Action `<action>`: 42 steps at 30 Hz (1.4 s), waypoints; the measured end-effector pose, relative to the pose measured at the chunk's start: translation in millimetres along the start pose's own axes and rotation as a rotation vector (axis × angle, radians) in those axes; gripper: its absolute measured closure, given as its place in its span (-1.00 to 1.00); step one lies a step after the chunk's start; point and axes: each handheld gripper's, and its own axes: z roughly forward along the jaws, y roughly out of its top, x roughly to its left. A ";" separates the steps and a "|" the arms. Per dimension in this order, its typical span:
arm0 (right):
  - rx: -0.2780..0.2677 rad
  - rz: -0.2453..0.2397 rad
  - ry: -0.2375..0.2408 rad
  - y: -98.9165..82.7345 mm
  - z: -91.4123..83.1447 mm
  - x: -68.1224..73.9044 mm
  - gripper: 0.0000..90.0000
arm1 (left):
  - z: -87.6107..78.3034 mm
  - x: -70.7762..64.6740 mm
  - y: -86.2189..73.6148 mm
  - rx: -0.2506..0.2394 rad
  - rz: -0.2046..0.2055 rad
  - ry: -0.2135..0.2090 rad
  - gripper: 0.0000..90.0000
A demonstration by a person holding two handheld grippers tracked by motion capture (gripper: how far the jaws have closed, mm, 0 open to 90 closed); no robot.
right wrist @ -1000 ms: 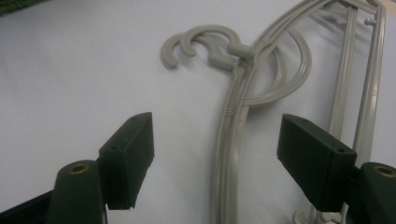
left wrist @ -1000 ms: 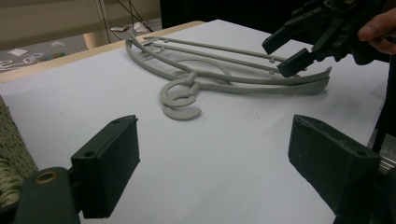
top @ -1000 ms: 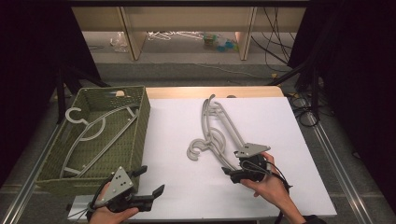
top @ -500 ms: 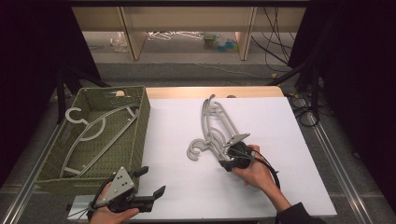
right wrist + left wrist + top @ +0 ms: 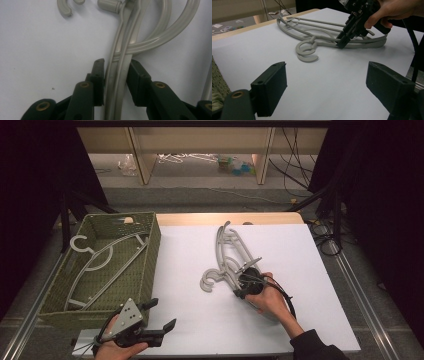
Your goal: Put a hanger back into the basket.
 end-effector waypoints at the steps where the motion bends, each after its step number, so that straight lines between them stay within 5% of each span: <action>1: -0.002 0.004 0.000 -0.1 -0.1 0.2 0.56 | -0.3 -0.1 -0.2 0.005 0.000 0.006 -0.63; 2: 0.001 0.015 -0.002 0.0 -0.5 0.5 0.57 | -0.7 0.8 -0.1 0.015 0.020 0.005 -0.63; 7: 0.005 0.047 0.004 0.4 -3.1 0.5 0.63 | -0.1 0.2 -0.2 0.003 -0.002 0.001 -0.62; 10: -0.005 0.055 0.010 0.8 -6.0 -0.2 0.73 | -0.6 2.0 0.2 0.010 0.032 -0.013 -0.62; 20: -0.043 0.074 0.009 -0.1 -29.1 -7.2 0.77 | -2.2 0.2 0.3 0.014 0.007 -0.005 -0.61; 26: -0.130 0.087 -0.011 -2.2 -43.9 -15.5 0.83 | -3.1 2.6 1.1 0.015 0.033 -0.005 -0.61; 28: -0.167 0.088 -0.004 -2.6 -49.6 -18.3 0.83 | -2.3 2.0 1.1 0.002 0.001 -0.004 -0.61; 32: -0.214 0.076 -0.017 -2.4 -60.5 -20.6 0.83 | -3.3 2.1 0.6 0.017 0.012 0.006 -0.61; 42: -0.292 0.065 0.035 -5.6 -87.0 -19.2 0.84 | -3.0 2.6 0.4 0.019 0.014 0.007 -0.60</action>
